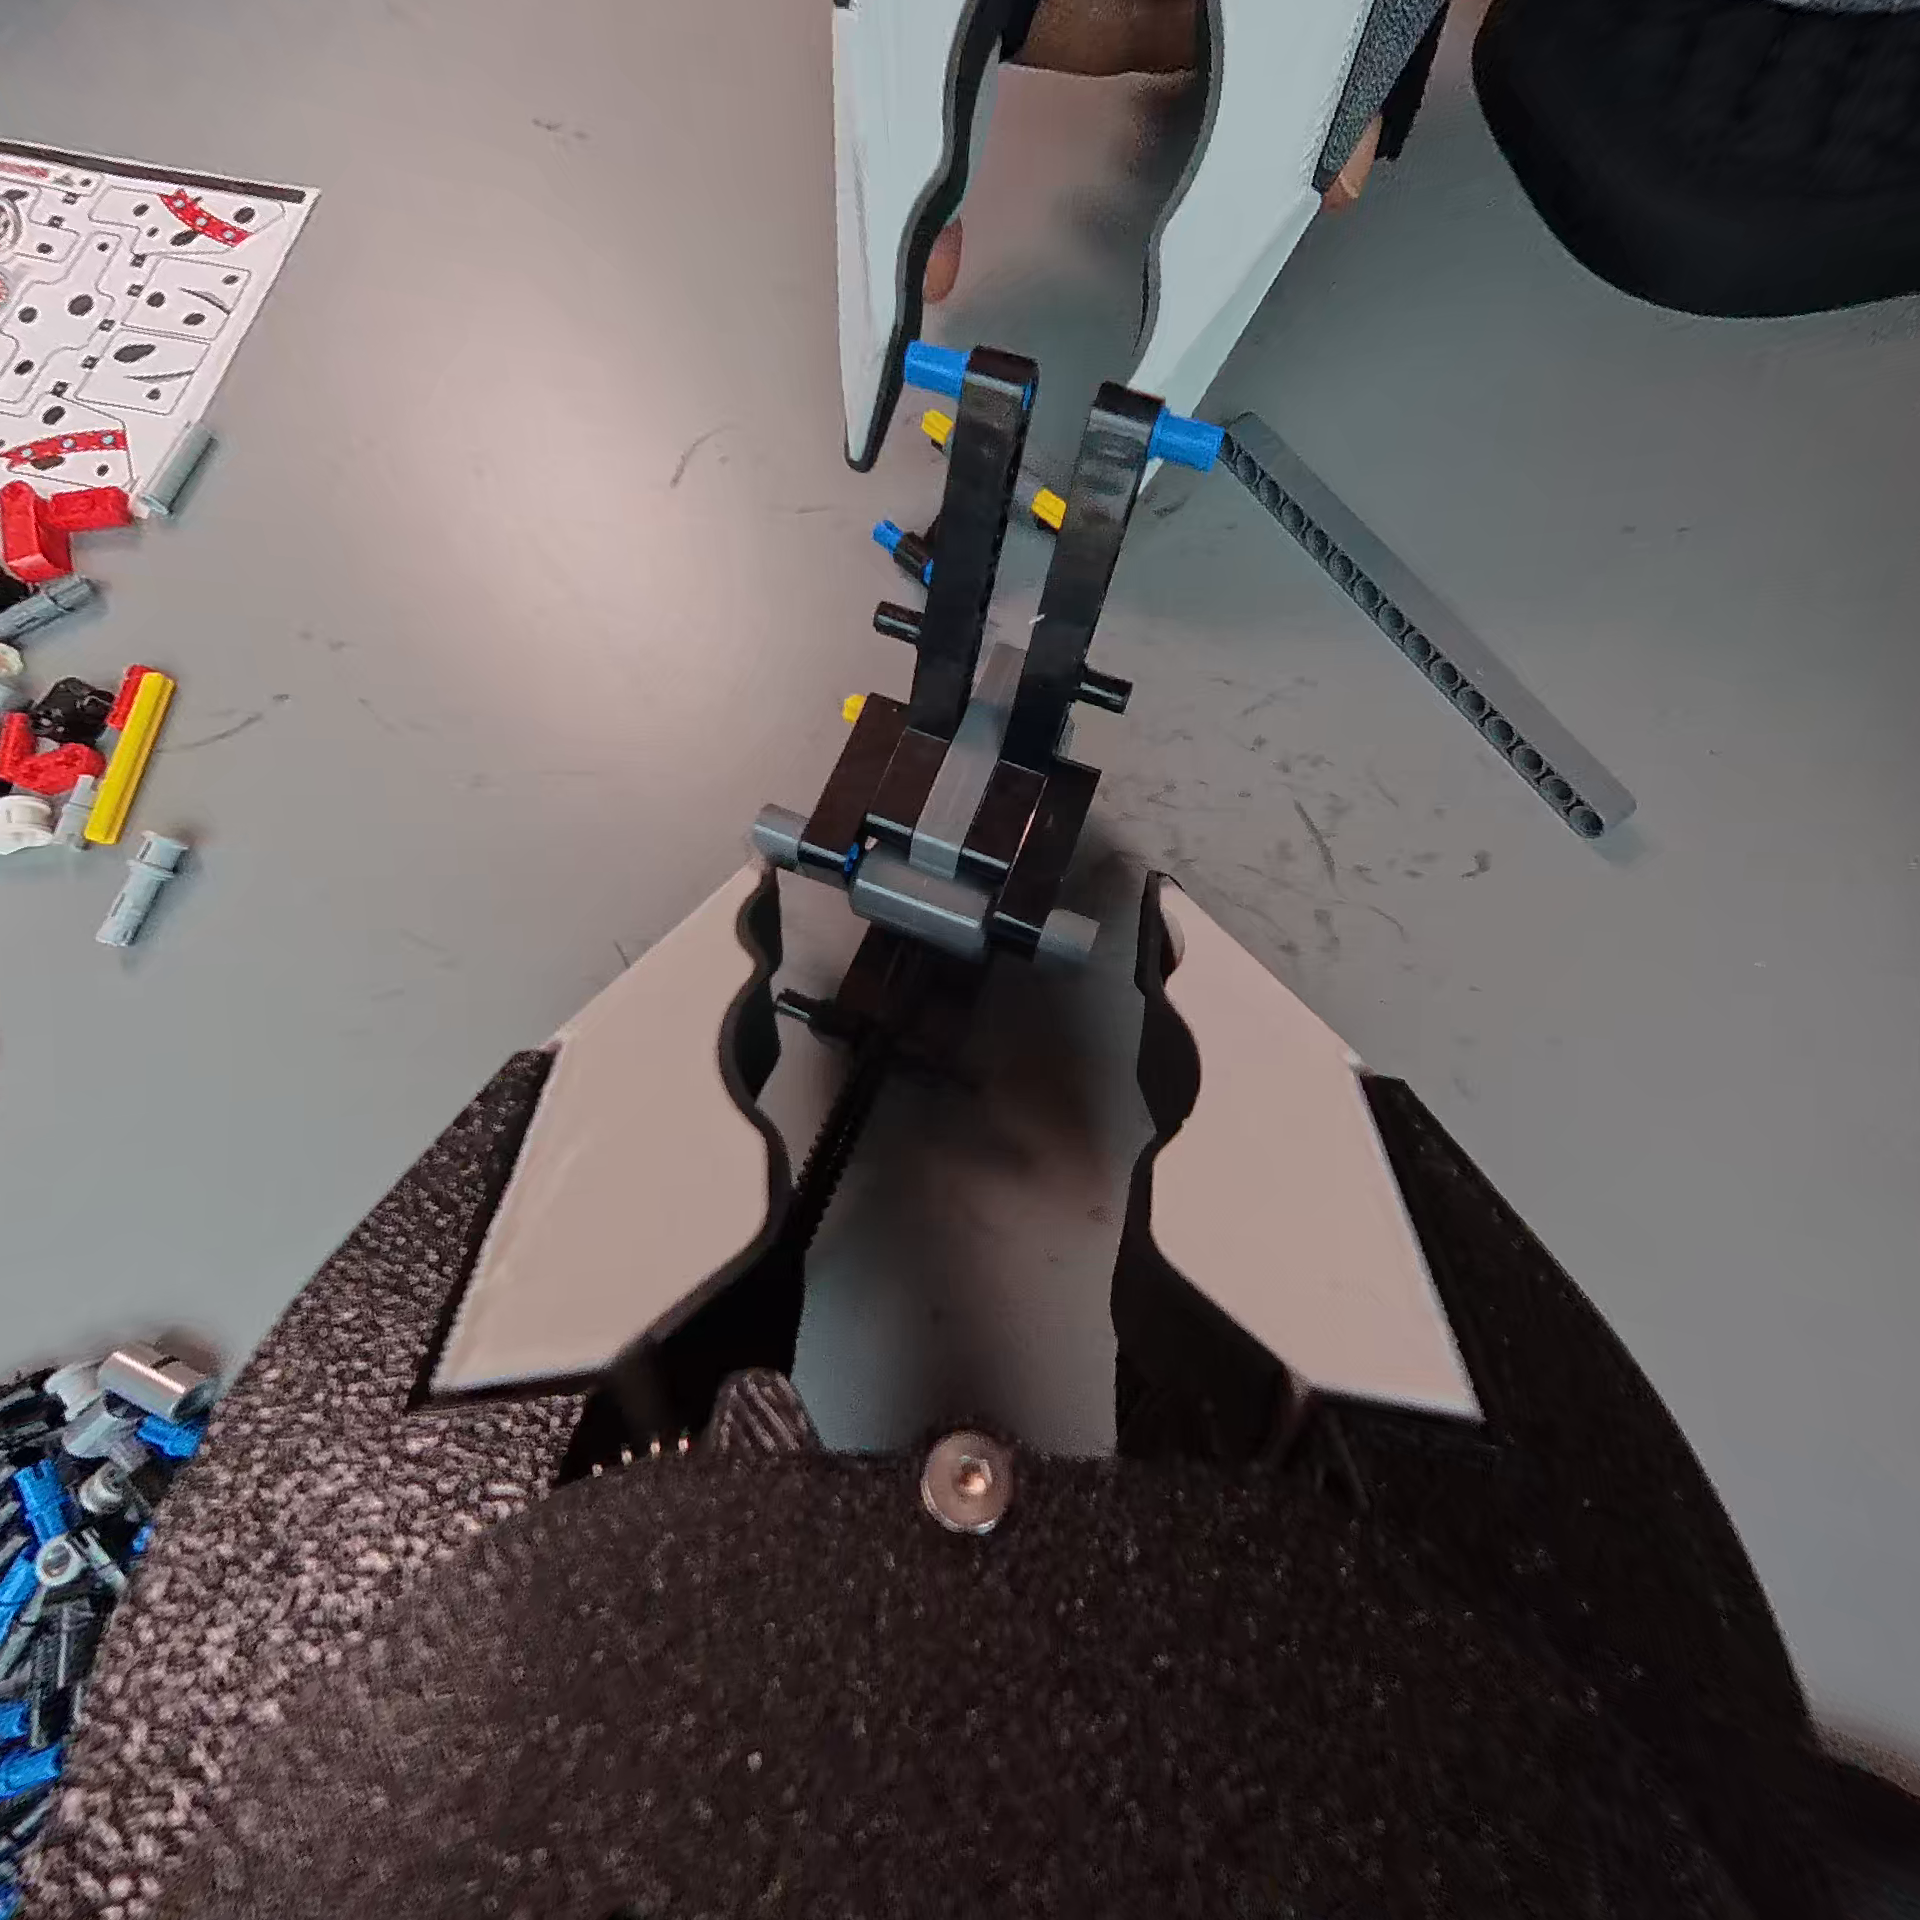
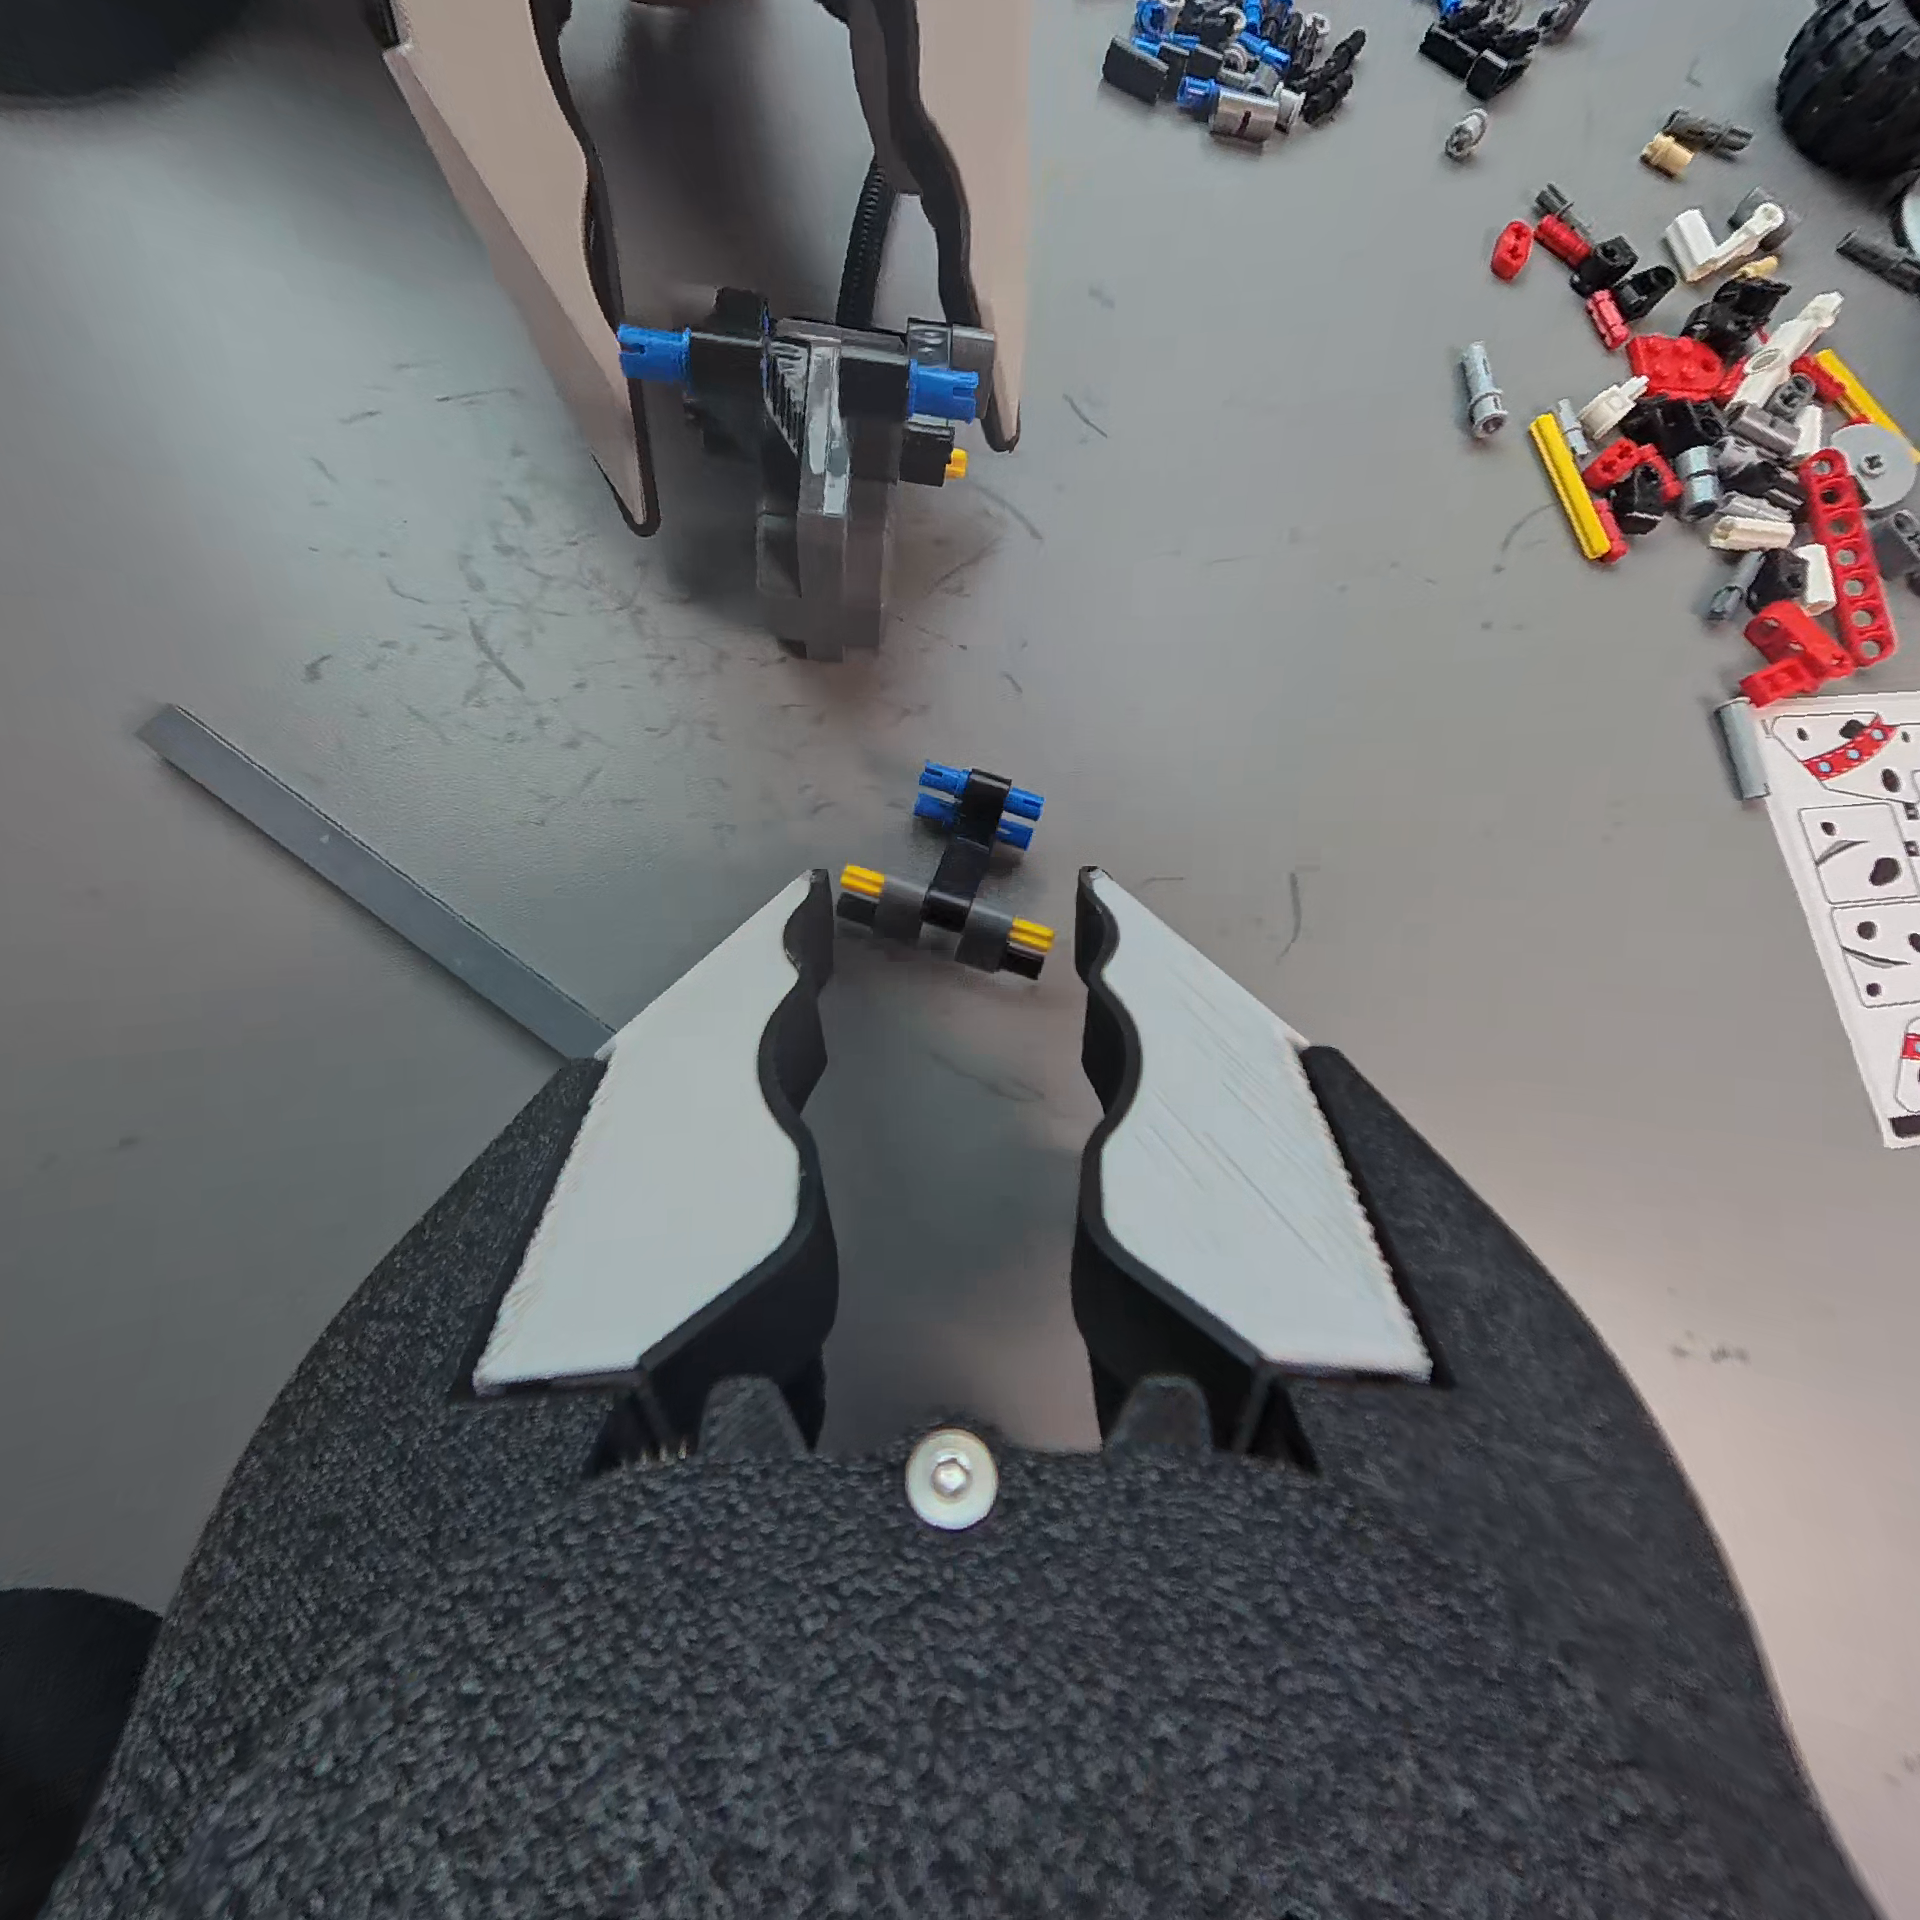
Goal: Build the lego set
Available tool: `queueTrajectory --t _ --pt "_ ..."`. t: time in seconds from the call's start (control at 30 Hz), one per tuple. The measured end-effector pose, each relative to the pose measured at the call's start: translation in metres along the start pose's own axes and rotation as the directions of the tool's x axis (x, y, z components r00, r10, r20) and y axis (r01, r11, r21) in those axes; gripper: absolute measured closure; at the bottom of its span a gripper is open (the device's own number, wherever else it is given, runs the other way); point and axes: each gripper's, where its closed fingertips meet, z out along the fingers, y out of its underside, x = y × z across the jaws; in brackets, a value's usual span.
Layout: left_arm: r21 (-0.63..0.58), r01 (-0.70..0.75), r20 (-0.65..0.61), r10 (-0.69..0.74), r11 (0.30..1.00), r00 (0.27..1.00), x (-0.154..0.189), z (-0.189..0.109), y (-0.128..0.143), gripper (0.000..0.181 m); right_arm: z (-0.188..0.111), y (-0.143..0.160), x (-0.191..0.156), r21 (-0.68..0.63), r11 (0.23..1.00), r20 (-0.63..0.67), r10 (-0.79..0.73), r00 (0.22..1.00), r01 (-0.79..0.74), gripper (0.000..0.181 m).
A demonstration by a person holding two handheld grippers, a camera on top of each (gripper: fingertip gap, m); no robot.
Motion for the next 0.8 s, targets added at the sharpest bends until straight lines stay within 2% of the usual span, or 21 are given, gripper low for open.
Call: queueTrajectory --t 0.23,0.33,0.43,0.5,0.57,0.67,0.8 --pt "-0.041 0.007 -0.033 -0.008 0.999 0.999 0.008 -0.008 0.01 0.115 -0.02 -0.021 0.008 0.097 0.995 -0.062 0.007 0.998 -0.001 0.13" --pt "-0.065 0.007 -0.054 -0.01 0.998 0.998 0.012 -0.01 0.016 0.119 -0.044 -0.052 0.004 0.175 0.983 -0.14 -0.037 0.99 0.062 0.13" --pt "-0.075 0.019 -0.072 -0.024 0.997 0.997 0.016 -0.013 0.017 0.121 -0.055 -0.086 -0.019 0.19 0.966 -0.197 -0.137 0.971 0.175 0.133" --pt "-0.082 0.021 -0.084 -0.028 0.996 0.996 0.019 -0.014 0.017 0.121 -0.042 -0.098 -0.041 0.155 0.956 -0.203 -0.215 0.955 0.248 0.136" --pt "-0.088 0.027 -0.096 -0.036 0.996 0.995 0.022 -0.015 0.017 0.12 -0.018 -0.095 -0.057 0.07 0.948 -0.218 -0.29 0.932 0.311 0.138" --pt "-0.09 0.029 -0.105 -0.039 0.995 0.994 0.025 -0.017 0.017 0.121 0.01 -0.079 -0.052 -0.072 0.907 -0.314 -0.416 0.854 0.415 0.143" --pt "-0.099 0.029 -0.099 -0.039 0.995 0.994 0.026 -0.018 0.02 0.121 0.023 -0.083 -0.047 -0.172 0.825 -0.405 -0.558 0.724 0.539 0.15"
